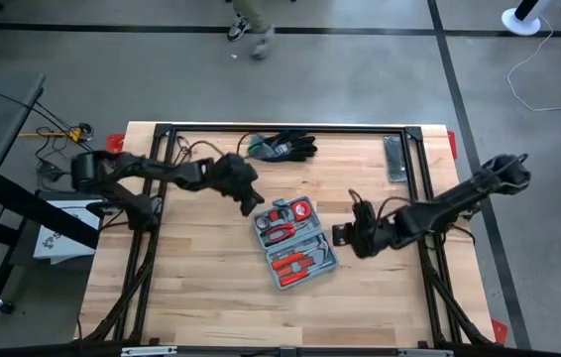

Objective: Prefit tool cases
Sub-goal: Put the measuring tape into the tool case

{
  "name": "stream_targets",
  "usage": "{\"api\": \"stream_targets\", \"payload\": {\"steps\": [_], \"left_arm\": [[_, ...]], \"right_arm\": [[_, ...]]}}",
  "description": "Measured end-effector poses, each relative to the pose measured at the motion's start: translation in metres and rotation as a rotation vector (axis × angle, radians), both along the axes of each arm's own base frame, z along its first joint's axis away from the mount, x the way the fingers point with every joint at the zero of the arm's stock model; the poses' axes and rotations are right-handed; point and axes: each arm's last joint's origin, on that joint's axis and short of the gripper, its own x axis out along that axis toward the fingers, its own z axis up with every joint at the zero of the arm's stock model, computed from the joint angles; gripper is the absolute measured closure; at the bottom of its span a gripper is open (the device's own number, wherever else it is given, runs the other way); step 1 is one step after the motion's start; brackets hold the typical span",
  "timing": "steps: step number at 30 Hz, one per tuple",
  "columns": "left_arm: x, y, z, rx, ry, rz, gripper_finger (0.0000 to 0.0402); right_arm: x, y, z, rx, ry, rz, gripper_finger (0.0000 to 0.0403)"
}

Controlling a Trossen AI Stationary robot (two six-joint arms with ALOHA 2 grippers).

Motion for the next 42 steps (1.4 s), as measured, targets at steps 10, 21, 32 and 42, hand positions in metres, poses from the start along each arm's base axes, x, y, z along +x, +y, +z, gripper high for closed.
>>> {"api": "stream_targets", "payload": {"steps": [10,21,32,42], "left_arm": [[0.026,0.041,-0.029,-0.18,0.027,-0.077,0.0316],[0.039,0.043,-0.052,-0.192,0.047,-0.096,0.0243],[0.042,0.043,-0.049,-0.202,0.011,-0.097,0.0388],[0.038,0.045,-0.031,-0.208,-0.021,-0.094,0.0398]], "right_arm": [[0.004,0.032,-0.023,0.09,-0.005,-0.052,0.0403],[0.003,0.037,-0.025,0.118,-0.02,-0.079,0.0403],[0.003,0.036,-0.024,0.094,-0.032,-0.091,0.0403],[0.002,0.04,-0.026,0.192,0.045,0.004,0.0403]]}}
